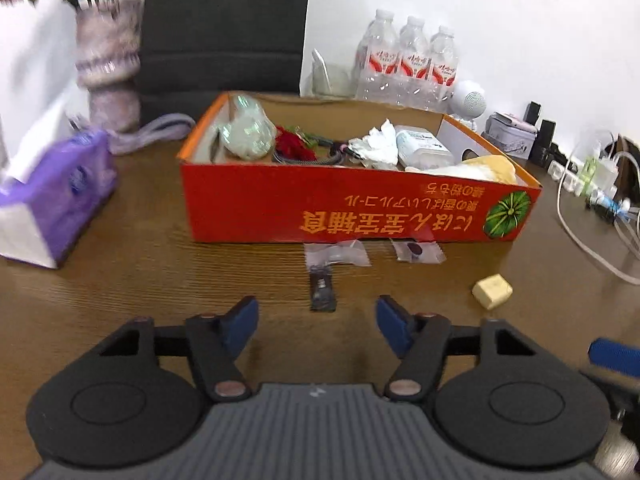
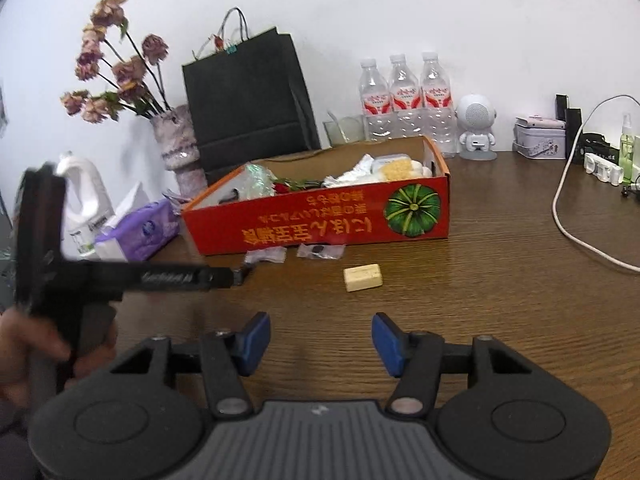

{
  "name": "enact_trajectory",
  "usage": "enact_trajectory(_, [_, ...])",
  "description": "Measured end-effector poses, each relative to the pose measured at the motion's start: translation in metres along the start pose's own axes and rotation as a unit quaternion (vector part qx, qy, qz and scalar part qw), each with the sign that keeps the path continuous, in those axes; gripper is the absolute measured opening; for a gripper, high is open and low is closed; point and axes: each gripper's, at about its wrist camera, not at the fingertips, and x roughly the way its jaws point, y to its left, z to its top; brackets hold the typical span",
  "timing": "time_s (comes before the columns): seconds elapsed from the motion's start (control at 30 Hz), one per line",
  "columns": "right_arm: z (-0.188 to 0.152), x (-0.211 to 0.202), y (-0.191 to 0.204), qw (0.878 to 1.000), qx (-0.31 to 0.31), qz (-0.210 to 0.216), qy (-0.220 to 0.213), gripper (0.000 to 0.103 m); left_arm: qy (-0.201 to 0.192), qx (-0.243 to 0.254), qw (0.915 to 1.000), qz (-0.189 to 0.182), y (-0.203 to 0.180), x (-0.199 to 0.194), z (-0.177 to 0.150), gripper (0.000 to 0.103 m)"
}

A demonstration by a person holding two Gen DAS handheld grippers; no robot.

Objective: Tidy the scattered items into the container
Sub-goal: 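Grasp the small black packet on the table with the left tool, then grasp a clear wrapper with the right tool while the left holds the black packet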

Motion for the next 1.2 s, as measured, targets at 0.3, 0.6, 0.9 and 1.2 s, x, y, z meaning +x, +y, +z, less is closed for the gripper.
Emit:
enact_trajectory(0.3, [0.048,0.07,0.005,0.999,-0.038,-0.029,0.013,0.052,-0.018,0.007,0.9998,-0.004,0.007,0.01,-0.003,0.016])
enact_trajectory(0.6, [0.059,0.146,0.043,0.994,-0.08,-0.063,0.044,0.051,-0.01,-0.009,0.9999,0.007,0.019,0.004,-0.002,0.016])
enact_trajectory(0.9, [0.057,0.159,0.035,0.993,-0.057,-0.086,0.05,0.037,-0.006,0.0,1.0,0.001,0.015,0.002,-0.003,0.016])
enact_trajectory(1.2, [0.059,0.156,0.02,0.996,-0.018,-0.075,0.04,0.019,-0.007,0.012,0.9999,0.006,0.011,0.001,-0.005,0.016])
